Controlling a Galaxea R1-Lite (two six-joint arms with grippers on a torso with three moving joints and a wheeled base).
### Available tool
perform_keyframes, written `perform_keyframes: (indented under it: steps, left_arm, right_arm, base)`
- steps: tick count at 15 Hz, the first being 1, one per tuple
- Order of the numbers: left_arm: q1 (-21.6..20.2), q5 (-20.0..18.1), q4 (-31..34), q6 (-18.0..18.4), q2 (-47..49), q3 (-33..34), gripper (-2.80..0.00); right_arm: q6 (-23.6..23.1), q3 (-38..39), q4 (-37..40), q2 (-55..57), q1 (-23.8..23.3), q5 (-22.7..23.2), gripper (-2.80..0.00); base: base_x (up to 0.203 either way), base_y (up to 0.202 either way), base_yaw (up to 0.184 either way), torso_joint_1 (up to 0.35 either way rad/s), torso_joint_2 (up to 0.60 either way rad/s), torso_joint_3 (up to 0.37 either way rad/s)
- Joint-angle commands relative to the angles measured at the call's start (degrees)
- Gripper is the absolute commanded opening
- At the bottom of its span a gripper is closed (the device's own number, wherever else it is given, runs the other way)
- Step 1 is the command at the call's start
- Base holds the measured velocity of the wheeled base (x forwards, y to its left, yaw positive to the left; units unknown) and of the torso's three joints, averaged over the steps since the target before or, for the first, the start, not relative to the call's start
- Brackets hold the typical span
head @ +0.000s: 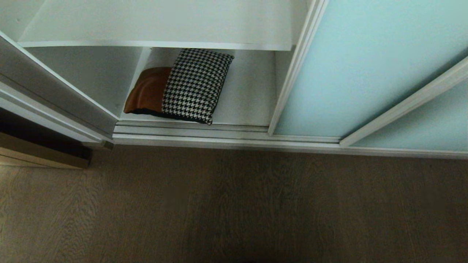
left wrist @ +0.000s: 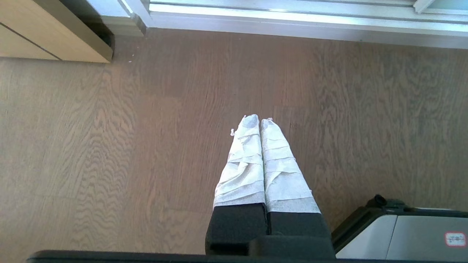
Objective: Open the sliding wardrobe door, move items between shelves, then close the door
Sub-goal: Close the door
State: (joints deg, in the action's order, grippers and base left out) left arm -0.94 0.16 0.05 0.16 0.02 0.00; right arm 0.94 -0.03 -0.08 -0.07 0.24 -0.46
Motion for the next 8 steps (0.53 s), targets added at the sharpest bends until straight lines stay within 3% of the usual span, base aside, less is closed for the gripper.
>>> perform_keyframes:
  steps: [1,4,8]
  left_arm:
    - [-0.03,0.02,0.03,0.02,0.06,0.09,-2.80]
    - [-0.03,0.02,-0.05,0.02,0.06,0.09,-2.80]
    - [-0.03,0.02,0.00,-0.03,0.06,0.09,-2.80]
  right_arm:
    - [-0.16,-1.38,0.04,-0.10,0.02,-0.33,-2.80]
    - [0.35,-14.36,6.13,3.34,0.03,-0.72,-2.80]
    - [3.98,-36.53,12.72,21.36,1.23,-1.05,-2.80]
  base:
    - [0.000,0.000,0.000,0.000,0.00,0.000]
    - [0.000,0.000,0.000,0.000,0.00,0.000]
    - [0.000,0.000,0.000,0.000,0.00,0.000]
